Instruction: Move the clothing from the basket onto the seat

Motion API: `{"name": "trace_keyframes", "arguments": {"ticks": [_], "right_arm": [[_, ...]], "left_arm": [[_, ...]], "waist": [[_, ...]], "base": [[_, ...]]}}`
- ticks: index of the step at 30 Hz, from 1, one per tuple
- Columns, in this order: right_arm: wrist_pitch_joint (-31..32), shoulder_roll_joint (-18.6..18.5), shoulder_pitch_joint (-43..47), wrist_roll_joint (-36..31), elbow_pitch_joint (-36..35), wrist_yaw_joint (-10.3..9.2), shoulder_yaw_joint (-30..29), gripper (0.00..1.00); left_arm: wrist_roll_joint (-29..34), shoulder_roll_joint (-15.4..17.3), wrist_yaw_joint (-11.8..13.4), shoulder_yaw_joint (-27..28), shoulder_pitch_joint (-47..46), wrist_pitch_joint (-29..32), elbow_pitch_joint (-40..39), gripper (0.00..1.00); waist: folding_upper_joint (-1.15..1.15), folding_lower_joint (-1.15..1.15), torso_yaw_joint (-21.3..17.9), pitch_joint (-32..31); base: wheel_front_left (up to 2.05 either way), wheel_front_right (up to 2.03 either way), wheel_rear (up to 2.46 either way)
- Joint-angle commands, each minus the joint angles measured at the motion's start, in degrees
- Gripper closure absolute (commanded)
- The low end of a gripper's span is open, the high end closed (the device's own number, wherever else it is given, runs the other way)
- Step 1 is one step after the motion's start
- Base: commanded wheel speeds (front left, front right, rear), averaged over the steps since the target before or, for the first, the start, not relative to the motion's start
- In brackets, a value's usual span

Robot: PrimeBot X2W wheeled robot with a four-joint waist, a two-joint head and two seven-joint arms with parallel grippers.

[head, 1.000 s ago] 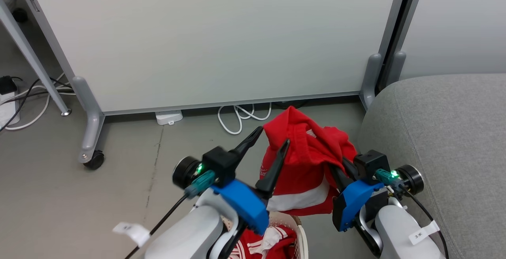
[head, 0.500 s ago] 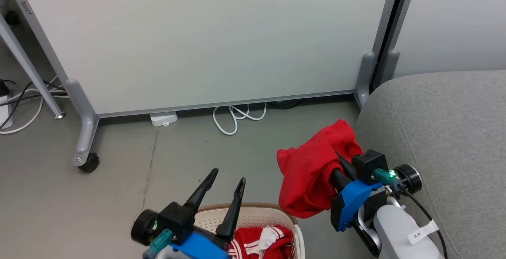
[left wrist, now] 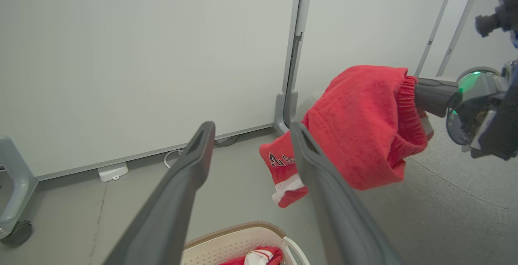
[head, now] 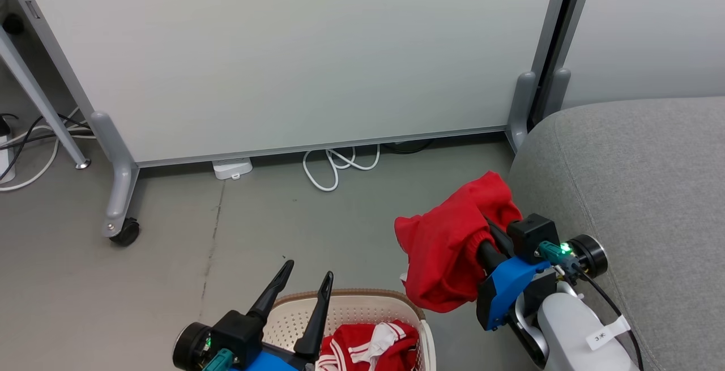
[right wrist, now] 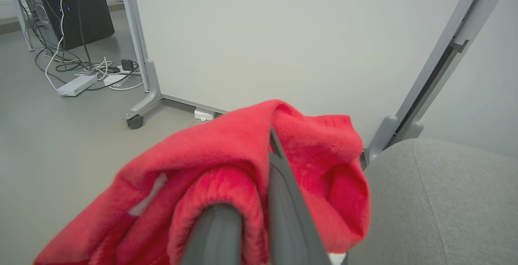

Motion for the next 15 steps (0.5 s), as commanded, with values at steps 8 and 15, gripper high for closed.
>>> {"name": "trace_keyframes", "arguments": {"ticks": [8, 15], "right_arm": [[-0.1, -0.1, 0.1, -0.6, -0.3, 0.03, 0.4, 1.00], [0.0, -0.1, -0.3, -0.3, -0.7, 0.03, 1.1, 1.00]], "left_arm": [[2.5, -1.8, -1.7, 2.8, 1.0, -0.3, 0.3, 0.00], [3.7, -2.4, -2.7, 4.0, 0.7, -0.3, 0.2, 0.00]], "waist": [[0.00, 0.00, -1.5, 0.1], [0.00, 0.00, -4.6, 0.5]], "base": [[0.00, 0.00, 0.00], [0.00, 0.00, 0.00]]}}
